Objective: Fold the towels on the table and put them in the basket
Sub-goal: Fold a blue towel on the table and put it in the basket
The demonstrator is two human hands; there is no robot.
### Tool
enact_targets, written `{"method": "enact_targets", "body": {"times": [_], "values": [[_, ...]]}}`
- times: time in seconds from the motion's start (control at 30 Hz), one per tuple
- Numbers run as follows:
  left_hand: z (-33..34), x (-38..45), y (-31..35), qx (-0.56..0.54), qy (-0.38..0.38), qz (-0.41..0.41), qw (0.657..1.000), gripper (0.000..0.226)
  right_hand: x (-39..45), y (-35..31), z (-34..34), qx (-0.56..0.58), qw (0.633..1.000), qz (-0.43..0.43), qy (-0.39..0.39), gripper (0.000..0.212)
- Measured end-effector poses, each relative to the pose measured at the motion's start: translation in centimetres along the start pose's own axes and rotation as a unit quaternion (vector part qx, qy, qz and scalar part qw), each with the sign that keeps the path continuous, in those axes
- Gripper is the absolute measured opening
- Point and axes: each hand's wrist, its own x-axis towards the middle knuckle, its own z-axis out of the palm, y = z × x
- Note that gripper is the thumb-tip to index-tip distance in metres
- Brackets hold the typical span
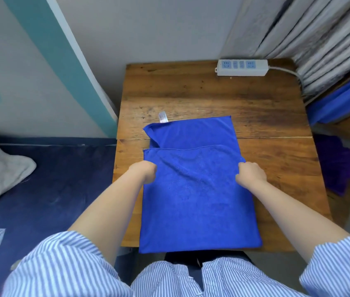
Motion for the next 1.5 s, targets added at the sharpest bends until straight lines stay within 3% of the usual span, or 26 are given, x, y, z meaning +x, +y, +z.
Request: {"method": "enact_targets", "body": {"times": [0.13,0.27,0.4,0.47,0.53,0.6,0.67,0.77,0.87,0.97,1.13,1.2,1.33,1.5], "values": [[-1.3,2.5,0.9,-0.053,0.057,-0.019,0.997,0.038,3.5,-1.6,-1.7,0.048,0.995,-0.067,0.047,0.033],[-1.0,4.1,1.5,-0.094,0.136,-0.039,0.985,0.039,5.9,-2.3,-1.8,0.084,0.990,-0.110,0.034,0.051],[-0.5,6.0,0.8,-0.122,0.156,-0.073,0.977,0.045,7.3,-1.9,-1.5,-0.026,0.978,-0.206,0.013,0.062],[-0.5,6.6,0.3,-0.106,0.157,-0.083,0.978,0.037,7.9,-1.7,-1.7,-0.061,0.966,-0.248,0.034,0.054],[-0.6,6.7,-0.3,-0.065,0.170,-0.080,0.980,0.029,8.3,-1.7,-2.2,-0.070,0.958,-0.276,0.032,0.032],[-0.7,6.6,-1.0,-0.052,0.167,-0.057,0.983,0.021,8.2,-1.4,-3.5,-0.088,0.952,-0.294,0.005,0.006],[-1.0,6.1,-1.6,-0.114,0.151,-0.001,0.982,0.017,8.1,-0.6,-4.9,-0.123,0.943,-0.309,-0.027,0.014],[-2.9,4.2,-2.2,-0.265,0.035,0.068,0.961,0.027,7.8,1.5,-6.7,-0.140,0.943,-0.289,-0.091,0.031],[-5.4,1.6,-2.4,-0.335,-0.038,0.120,0.934,0.016,7.6,2.9,-7.8,-0.083,0.957,-0.247,-0.126,0.021],[-7.6,0.8,-1.6,-0.392,0.043,0.130,0.910,0.019,7.1,2.7,-8.4,0.002,0.971,-0.234,-0.048,0.013],[-9.5,4.2,-0.6,-0.508,0.222,0.030,0.832,0.011,7.3,0.5,-9.1,0.163,0.946,-0.231,0.158,0.018],[-9.0,5.9,-0.7,-0.467,0.238,-0.021,0.851,0.014,8.0,-0.4,-9.2,0.167,0.945,-0.219,0.175,0.018],[-8.0,8.0,-1.3,-0.307,0.218,-0.099,0.921,0.020,10.6,-1.5,-9.1,0.110,0.970,-0.172,0.132,0.023],[-7.7,10.2,-2.6,-0.237,0.143,-0.140,0.951,0.031,14.1,-2.3,-8.9,0.064,0.983,-0.138,0.106,0.025]]}}
